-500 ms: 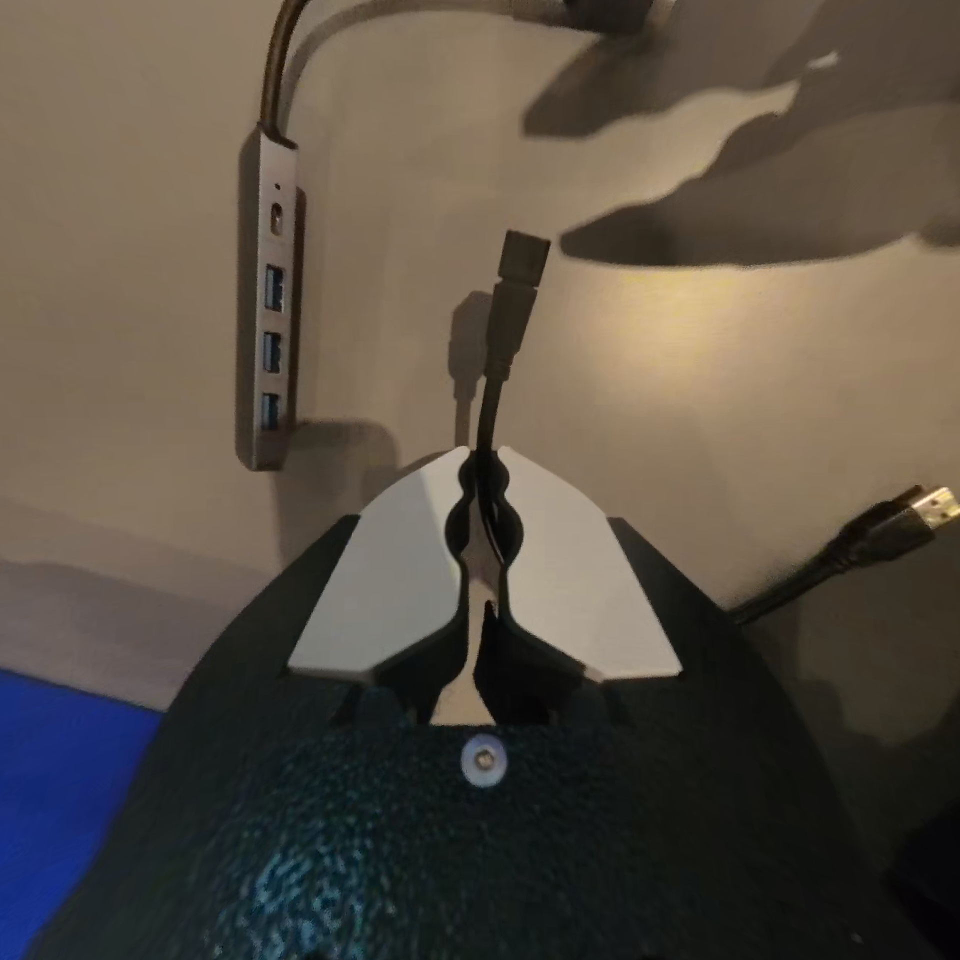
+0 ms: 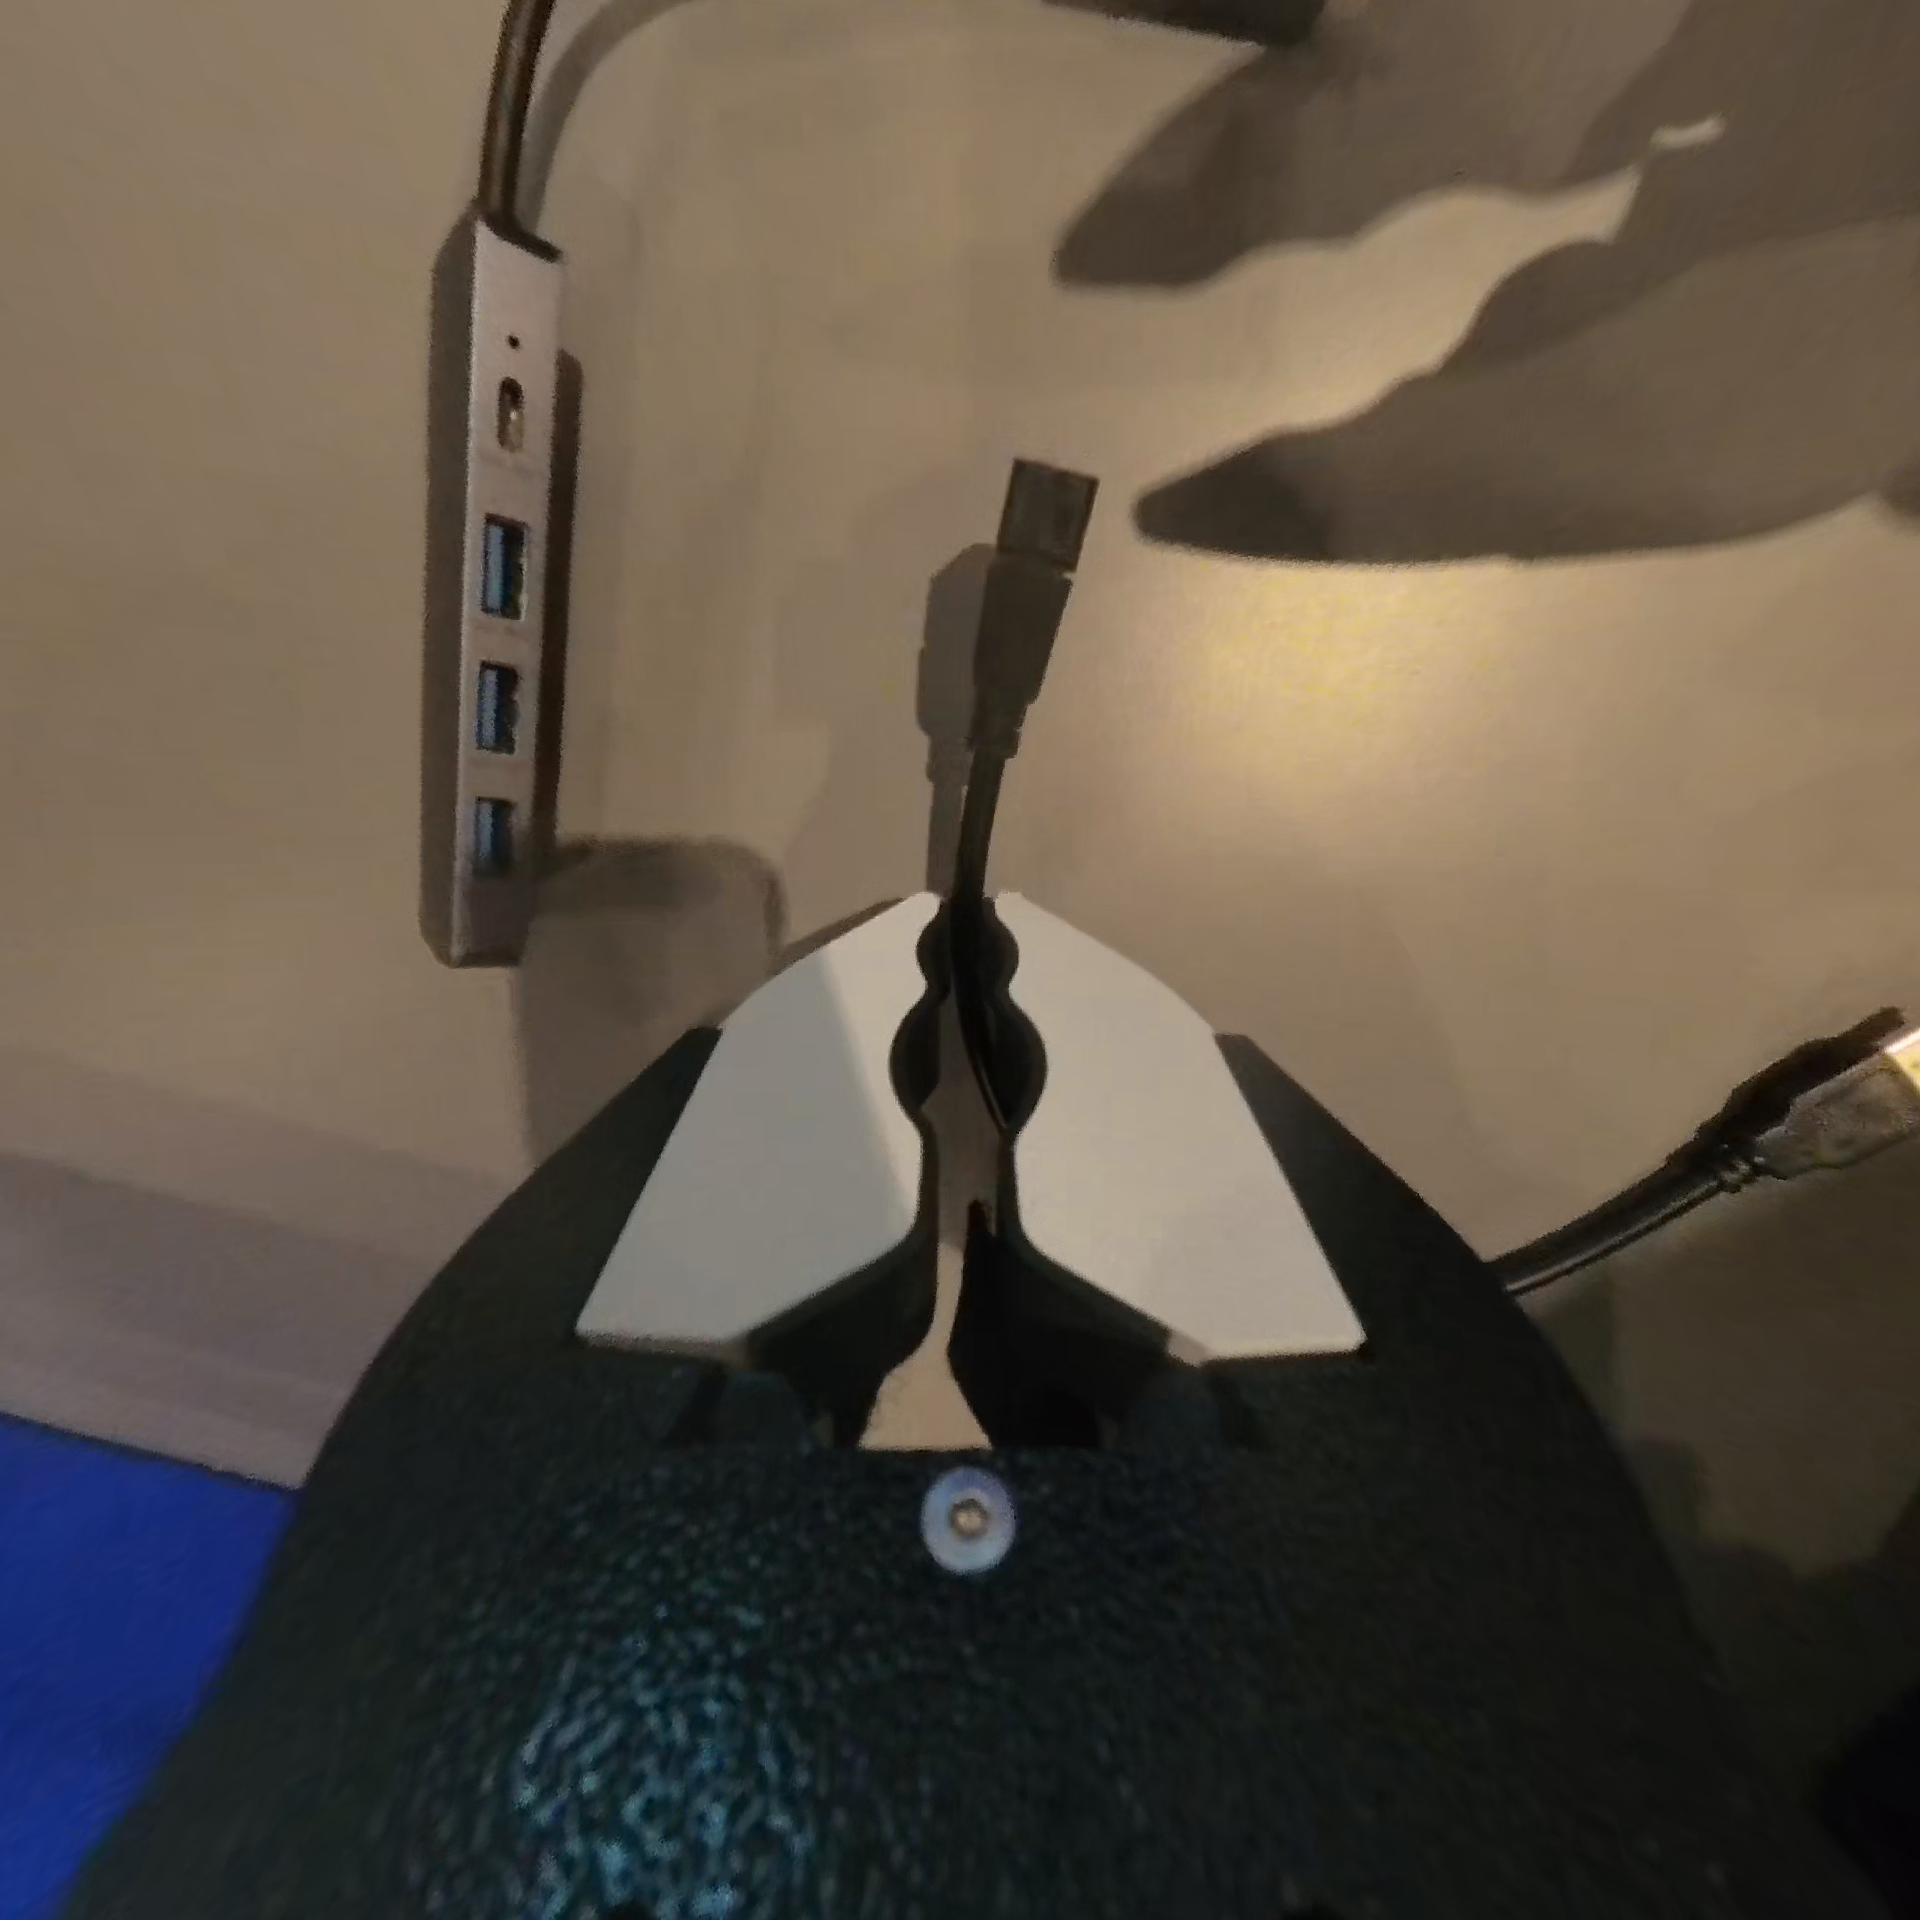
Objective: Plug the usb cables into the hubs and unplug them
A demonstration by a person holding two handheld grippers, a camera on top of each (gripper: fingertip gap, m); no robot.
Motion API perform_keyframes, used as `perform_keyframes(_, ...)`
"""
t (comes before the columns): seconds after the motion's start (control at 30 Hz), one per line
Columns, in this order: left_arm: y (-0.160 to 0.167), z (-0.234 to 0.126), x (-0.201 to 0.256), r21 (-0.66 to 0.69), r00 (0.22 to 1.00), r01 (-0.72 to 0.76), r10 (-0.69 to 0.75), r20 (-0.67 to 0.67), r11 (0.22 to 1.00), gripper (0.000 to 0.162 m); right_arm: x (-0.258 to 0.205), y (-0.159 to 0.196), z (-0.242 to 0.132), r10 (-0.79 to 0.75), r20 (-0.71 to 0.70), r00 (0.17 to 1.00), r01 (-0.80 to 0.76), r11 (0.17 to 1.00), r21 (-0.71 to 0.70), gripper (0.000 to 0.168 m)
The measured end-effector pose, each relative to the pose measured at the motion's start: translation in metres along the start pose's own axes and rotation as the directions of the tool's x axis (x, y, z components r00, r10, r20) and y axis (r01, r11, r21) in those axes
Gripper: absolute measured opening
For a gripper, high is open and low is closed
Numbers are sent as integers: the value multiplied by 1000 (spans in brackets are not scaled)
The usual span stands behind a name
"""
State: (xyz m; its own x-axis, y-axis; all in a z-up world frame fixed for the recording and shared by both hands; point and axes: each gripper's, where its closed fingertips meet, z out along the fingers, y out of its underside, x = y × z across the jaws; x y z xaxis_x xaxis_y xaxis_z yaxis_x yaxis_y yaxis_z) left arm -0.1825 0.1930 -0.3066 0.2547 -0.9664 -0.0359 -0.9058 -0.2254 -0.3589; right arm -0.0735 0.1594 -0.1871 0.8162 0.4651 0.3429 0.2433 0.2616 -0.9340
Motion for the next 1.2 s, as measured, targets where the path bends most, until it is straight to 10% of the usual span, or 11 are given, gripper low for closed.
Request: perform_keyframes(1.2, -8, -38, -26, 263, 971, -7, -57, 233, 965, 29, -3, 0, 1, -7, 17, 1000, 7, 1000, 1, 34)
